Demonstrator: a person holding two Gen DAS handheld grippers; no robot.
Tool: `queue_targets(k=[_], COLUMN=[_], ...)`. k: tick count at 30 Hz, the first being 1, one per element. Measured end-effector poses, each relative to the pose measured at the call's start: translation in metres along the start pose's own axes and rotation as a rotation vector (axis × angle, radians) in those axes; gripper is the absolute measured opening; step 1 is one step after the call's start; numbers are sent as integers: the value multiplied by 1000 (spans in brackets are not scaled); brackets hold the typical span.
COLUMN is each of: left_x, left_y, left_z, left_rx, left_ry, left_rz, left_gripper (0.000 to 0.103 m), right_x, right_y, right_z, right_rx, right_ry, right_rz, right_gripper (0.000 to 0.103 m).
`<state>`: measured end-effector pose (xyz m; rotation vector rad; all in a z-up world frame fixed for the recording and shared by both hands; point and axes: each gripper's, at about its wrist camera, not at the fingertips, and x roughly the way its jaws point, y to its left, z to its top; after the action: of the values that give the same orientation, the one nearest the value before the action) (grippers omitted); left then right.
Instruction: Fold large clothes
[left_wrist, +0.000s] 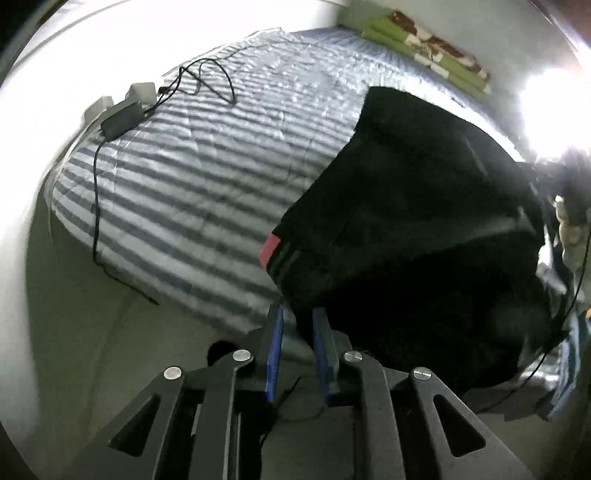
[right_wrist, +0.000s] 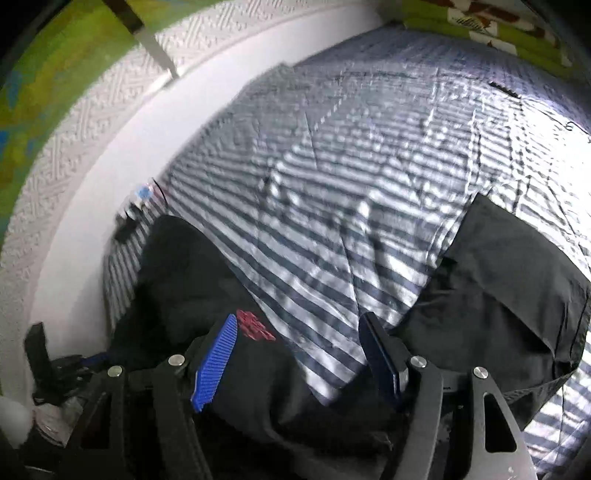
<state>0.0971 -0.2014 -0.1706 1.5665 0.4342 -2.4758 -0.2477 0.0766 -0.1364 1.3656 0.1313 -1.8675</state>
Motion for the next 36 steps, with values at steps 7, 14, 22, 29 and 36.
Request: queue_targets(k=[7, 14, 22, 29, 36], left_x=[5, 17, 9, 7, 55], left_y=[-11, -9, -8, -22, -27], left_z=[12, 18, 24, 57, 64], left_rx=[21, 45, 59, 100, 96], left_ry=[-7, 8, -6, -58, 41], left_rz=[42, 86, 110, 104, 93], left_gripper=[17, 17, 17, 17, 16], right_x=[63, 74, 7, -60, -7], right_y=[24, 34, 43, 39, -16], right_z=[-25, -44, -22, 18, 8], right_rx=[-123, -172, -185, -143, -82], right_ry=[164, 166, -61, -335, -50], right_rz=[-81, -124, -275, -587, -715], right_gripper=[65, 17, 3, 3, 6])
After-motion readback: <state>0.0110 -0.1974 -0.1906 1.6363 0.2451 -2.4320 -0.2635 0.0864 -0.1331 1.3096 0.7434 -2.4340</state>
